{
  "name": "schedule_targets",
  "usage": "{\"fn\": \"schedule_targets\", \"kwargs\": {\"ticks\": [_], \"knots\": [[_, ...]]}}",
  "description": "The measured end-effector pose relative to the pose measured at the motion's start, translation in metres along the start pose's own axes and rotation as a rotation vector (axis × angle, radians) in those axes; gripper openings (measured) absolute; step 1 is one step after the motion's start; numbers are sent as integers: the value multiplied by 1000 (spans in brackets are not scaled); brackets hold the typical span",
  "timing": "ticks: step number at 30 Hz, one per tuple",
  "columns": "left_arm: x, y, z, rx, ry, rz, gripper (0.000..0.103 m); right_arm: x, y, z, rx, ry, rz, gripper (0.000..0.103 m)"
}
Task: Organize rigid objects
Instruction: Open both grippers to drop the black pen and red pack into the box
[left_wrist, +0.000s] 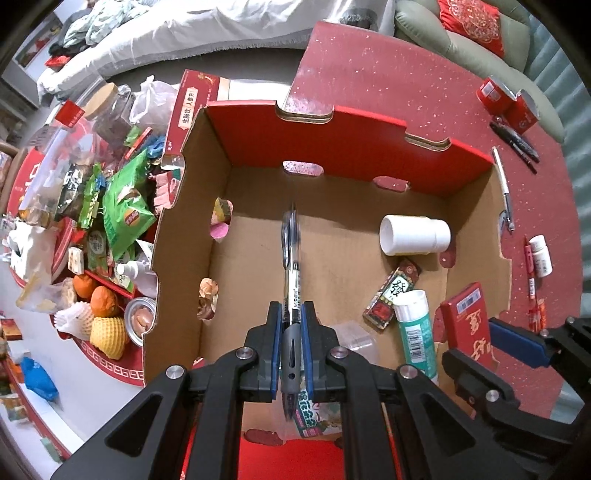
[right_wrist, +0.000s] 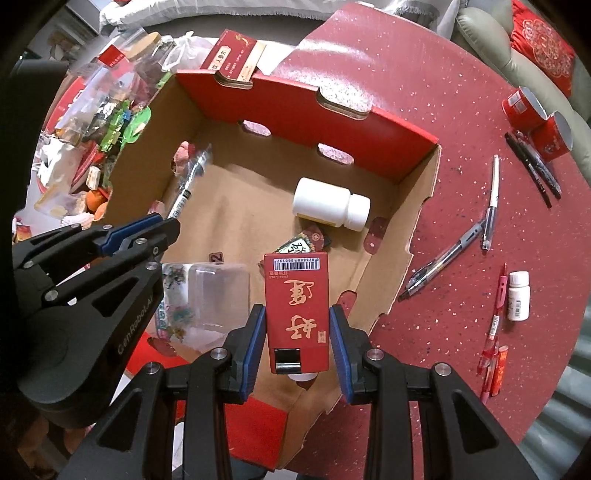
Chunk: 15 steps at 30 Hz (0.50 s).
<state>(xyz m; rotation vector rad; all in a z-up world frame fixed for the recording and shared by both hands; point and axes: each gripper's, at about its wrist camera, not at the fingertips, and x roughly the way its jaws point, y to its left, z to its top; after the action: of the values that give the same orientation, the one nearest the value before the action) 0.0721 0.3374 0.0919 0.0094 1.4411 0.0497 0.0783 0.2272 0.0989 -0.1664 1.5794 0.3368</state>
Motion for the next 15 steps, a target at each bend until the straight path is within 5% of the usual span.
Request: {"fn": "schedule_targets", "kwargs": {"ticks": [3,5,7,9,15], "knots": [[1,0,1,3,0,2,17,1,0,2,-13,2,-1,36],[0,0,1,-3,-5,6,37,0,1,3,-26,-4,-1,38],[-4,4,1,-21,-30,20,68,-4,3,3,-41,-12,-34,71],[-13,9,-1,-45,-72,3,78,-13,4,2,-59,-51,-61,87],[-32,13,-2,-62,-116,-19,81,-40,7,0,-128,-111,-151,87]]}}
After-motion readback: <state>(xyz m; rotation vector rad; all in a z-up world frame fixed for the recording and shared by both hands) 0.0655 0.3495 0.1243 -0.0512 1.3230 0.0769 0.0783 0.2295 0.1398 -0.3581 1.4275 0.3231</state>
